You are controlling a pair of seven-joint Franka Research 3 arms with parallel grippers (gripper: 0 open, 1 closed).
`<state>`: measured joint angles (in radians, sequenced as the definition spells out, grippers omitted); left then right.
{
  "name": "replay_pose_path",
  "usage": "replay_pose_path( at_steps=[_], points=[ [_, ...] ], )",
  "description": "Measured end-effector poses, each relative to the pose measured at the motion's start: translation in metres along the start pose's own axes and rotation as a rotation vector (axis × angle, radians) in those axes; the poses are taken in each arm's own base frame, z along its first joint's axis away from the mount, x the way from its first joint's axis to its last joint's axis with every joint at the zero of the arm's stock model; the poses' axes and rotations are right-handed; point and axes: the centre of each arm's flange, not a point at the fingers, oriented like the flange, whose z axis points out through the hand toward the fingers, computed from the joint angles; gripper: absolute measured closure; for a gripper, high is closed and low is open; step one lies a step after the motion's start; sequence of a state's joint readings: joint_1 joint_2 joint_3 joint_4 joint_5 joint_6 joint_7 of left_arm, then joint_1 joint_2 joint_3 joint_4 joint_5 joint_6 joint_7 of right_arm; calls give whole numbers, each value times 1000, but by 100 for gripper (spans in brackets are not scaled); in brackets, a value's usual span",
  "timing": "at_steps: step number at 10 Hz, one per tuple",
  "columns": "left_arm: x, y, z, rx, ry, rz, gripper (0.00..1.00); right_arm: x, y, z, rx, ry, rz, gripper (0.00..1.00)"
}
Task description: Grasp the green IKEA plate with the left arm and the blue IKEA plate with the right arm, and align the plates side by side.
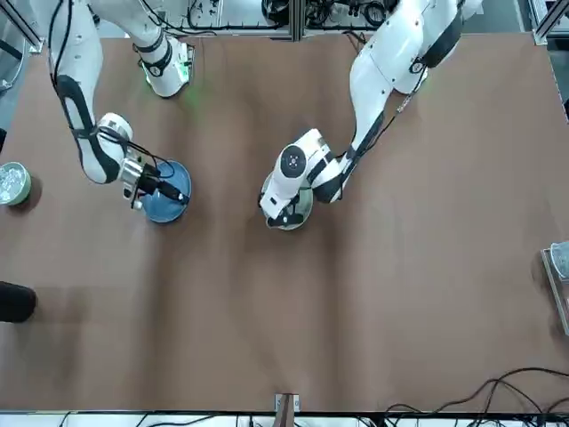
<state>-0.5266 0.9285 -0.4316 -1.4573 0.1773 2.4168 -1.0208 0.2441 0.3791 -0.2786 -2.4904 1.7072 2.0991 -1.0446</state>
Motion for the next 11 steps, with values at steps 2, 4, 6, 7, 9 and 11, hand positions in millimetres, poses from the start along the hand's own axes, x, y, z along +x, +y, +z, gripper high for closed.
replay_pose_path(
  at_steps=[2, 4, 6, 7, 9, 11],
  points=[
    [-16, 19, 9, -3, 10, 34, 0, 1, -5, 11, 29, 36, 27, 11],
    [-34, 39, 20, -52, 49, 71, 0, -2, -16, 33, 53, 51, 36, 11],
    [-38, 54, 24, -137, 88, 82, 0, -5, -24, 48, 68, 54, 36, 11],
    [-32, 59, 18, -168, 107, 79, 0, -8, -28, 57, 85, 59, 47, 11],
    [-18, 66, 7, -218, 167, 85, 0, -19, -39, 82, 123, 58, 71, 11],
    [-18, 72, 10, -240, 221, 107, 0, -23, -47, 101, 150, 57, 82, 11]
  ],
)
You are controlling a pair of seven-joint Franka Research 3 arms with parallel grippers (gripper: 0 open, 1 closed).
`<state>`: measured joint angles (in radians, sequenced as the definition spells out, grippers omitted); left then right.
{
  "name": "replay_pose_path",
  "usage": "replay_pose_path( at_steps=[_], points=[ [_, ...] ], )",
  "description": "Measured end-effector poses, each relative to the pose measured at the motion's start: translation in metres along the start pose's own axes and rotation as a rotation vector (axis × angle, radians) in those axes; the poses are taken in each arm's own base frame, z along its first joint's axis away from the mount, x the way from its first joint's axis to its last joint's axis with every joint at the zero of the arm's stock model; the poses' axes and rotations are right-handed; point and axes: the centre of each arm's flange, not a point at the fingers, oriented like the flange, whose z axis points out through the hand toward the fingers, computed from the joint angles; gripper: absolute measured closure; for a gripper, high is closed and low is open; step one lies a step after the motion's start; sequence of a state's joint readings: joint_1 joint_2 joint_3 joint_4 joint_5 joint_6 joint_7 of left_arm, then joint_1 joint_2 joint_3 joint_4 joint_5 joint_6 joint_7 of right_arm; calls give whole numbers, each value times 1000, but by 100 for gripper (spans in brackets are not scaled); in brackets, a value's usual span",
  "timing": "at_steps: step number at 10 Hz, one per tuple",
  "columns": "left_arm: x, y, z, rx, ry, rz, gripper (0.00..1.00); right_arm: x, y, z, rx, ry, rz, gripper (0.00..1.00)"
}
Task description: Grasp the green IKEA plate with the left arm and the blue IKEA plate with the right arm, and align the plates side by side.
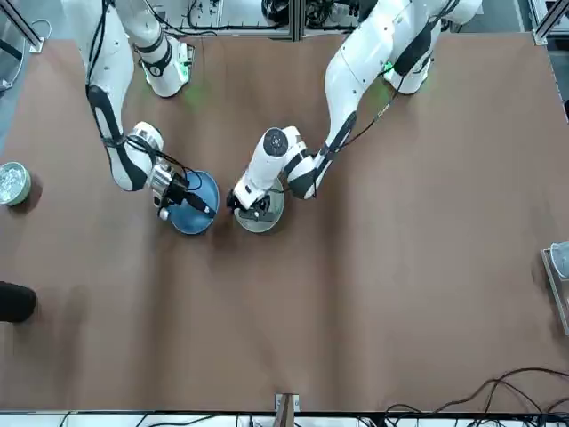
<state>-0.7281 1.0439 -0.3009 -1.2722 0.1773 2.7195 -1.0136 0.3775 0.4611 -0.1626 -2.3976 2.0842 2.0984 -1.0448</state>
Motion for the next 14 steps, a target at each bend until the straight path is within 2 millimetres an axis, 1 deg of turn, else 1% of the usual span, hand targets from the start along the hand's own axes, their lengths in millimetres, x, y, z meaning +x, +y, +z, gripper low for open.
replay_pose_path(
  at_steps=[1, 3, 4, 6, 7, 8, 10, 11, 12, 13, 14],
  points=[
    [2, 3, -2, -9, 12, 3, 0, 0, -2, 7, 10, 1, 3, 11],
    [13, 5, -15, 11, 14, -3, 0, -1, -6, 19, 33, 8, 15, 11],
    [12, 3, -18, 68, -18, -1, 0, -5, -8, 29, 48, 12, 27, 11],
    [2, 3, -29, 185, -90, 11, 0, -16, -12, 45, 66, 13, 41, 11],
    [-2, 4, -38, 245, -122, 18, 0, -21, -13, 50, 69, 10, 44, 11],
    [-3, 6, -51, 295, -145, 23, 0, -24, -13, 52, 68, 6, 42, 11],
    [-3, 10, -74, 347, -163, 29, 0, -24, -13, 53, 68, 7, 42, 11],
    [-2, 12, -86, 379, -174, 31, 0, -24, -13, 53, 68, 7, 43, 11],
    [0, 14, -107, 426, -185, 33, 0, -24, -13, 53, 67, 7, 43, 11],
    [8, 15, -137, 472, -184, 27, 0, -24, -13, 53, 67, 8, 43, 11],
    [28, 13, -175, 491, -163, 3, 0, -24, -13, 53, 67, 8, 43, 11]
  ],
)
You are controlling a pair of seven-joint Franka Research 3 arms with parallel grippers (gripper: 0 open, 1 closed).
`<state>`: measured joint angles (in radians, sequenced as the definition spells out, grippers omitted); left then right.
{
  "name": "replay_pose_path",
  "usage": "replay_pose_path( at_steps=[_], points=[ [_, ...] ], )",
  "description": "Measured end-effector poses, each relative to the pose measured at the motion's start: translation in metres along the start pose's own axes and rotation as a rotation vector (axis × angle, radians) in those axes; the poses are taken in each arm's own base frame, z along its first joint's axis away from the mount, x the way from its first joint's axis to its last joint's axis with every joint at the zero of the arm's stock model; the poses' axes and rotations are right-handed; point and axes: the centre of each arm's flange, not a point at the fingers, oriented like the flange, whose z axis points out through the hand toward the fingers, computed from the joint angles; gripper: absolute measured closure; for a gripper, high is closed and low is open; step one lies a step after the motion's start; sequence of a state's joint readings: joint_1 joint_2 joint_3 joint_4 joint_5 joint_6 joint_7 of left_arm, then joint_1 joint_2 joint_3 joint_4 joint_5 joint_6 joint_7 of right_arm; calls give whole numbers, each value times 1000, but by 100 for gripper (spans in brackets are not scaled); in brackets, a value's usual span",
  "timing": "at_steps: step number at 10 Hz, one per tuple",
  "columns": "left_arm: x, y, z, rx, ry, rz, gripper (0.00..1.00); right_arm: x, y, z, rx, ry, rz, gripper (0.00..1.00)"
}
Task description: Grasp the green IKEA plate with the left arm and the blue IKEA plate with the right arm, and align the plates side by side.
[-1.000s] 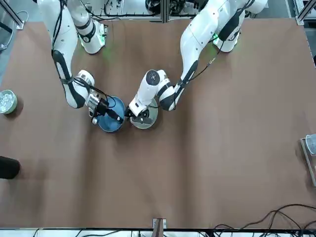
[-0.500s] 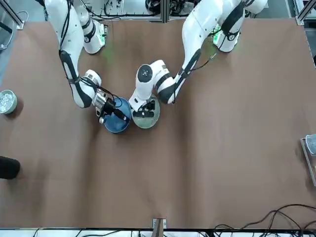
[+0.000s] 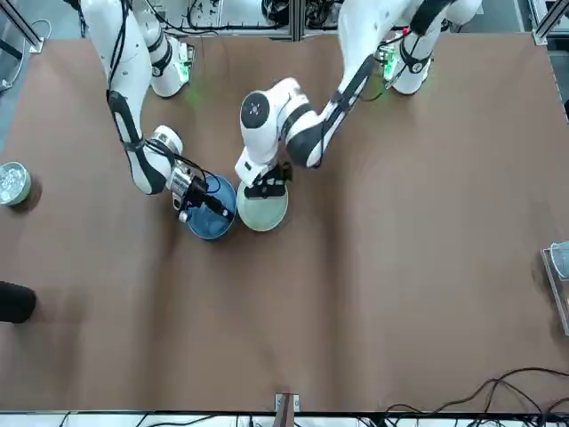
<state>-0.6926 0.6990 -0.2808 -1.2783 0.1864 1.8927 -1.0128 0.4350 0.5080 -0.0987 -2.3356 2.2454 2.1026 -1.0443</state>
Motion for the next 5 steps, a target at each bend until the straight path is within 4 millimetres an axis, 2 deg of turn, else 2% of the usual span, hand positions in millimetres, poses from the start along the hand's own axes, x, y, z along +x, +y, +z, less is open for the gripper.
replay_pose_path(
  at_steps=[1, 3, 5],
  points=[
    [20, -25, -35, -14, 26, -38, 0, 0, 0, 0, 1, 1, 1, 11],
    [54, -74, -87, -43, 72, -112, 0, 2, -3, -1, -21, 21, 9, 10],
    [66, -114, -128, -51, 111, -122, 0, 6, -13, -6, -105, 82, -15, 10]
  ],
)
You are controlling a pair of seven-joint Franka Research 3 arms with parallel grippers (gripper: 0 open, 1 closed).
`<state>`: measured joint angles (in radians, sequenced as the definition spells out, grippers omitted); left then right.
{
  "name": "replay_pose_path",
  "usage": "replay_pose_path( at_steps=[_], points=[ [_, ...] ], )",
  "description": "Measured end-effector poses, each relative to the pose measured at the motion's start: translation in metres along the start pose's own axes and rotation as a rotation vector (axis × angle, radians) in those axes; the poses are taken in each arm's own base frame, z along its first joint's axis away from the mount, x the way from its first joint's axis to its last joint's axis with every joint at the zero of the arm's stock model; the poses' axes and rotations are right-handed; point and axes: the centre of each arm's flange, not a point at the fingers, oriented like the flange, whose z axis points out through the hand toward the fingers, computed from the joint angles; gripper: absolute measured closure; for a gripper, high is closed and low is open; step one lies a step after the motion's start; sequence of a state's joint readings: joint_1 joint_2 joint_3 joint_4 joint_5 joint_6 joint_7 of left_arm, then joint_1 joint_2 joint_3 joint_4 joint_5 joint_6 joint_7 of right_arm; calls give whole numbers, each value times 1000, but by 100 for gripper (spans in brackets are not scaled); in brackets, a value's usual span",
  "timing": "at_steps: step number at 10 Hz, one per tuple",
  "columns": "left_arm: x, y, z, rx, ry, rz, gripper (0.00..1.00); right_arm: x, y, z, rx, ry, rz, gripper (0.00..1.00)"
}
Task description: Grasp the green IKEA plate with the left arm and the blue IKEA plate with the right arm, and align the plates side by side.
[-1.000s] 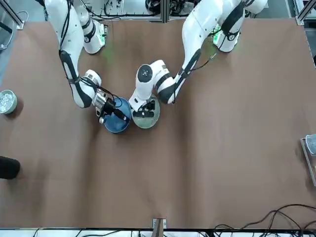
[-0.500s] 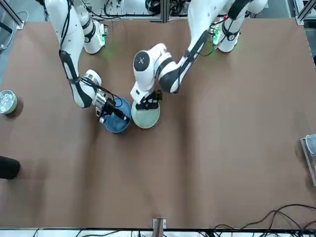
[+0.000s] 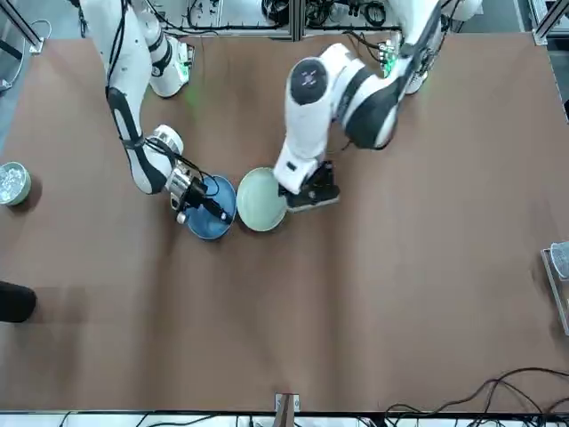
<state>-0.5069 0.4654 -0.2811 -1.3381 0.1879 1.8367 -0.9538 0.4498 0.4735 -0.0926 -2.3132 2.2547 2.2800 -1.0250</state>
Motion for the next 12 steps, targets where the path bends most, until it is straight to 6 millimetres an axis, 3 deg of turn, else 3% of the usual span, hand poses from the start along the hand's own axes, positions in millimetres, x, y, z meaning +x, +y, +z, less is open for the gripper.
replay_pose_path(
  at_steps=[3, 6, 9, 12],
  points=[
    [48, -79, -64, -7, 42, 3, 0, -3, -37, -5, -87, 76, -42, 7],
    [85, -148, -103, -48, 69, -54, 0, -5, -90, -12, -253, 145, -245, 4],
    [113, -220, -113, -15, 31, -124, 0, 27, -149, -23, -294, 141, -518, 3],
    [124, -284, -135, 10, 4, 27, 0, 70, -192, -39, -351, 101, -798, 2]
  ],
)
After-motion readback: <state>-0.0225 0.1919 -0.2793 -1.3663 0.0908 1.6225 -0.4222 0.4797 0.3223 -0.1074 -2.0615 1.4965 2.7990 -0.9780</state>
